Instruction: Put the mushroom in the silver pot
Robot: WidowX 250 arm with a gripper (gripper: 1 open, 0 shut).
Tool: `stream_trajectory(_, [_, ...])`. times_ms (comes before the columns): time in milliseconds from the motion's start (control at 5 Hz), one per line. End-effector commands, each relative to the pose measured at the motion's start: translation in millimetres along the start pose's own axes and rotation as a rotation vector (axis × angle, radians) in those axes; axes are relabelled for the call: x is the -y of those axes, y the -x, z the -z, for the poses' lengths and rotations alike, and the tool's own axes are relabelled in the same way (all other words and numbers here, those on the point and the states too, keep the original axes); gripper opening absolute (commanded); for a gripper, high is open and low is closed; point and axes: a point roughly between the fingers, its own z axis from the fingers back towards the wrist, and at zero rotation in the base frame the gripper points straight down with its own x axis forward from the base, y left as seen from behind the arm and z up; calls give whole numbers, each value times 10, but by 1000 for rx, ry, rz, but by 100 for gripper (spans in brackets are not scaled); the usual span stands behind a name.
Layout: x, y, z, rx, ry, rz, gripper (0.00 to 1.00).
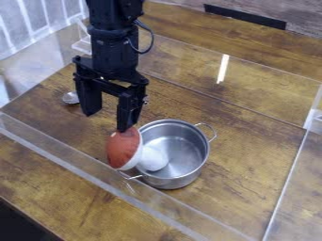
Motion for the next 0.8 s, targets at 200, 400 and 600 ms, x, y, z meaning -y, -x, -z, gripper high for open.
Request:
stream_trajectory(200, [-41, -61, -38, 17, -9, 41, 100])
stream_trajectory(400, [-9, -123, 23, 26, -8, 55, 100])
stream_trajectory(600, [-51, -196, -22, 53, -9, 78, 0])
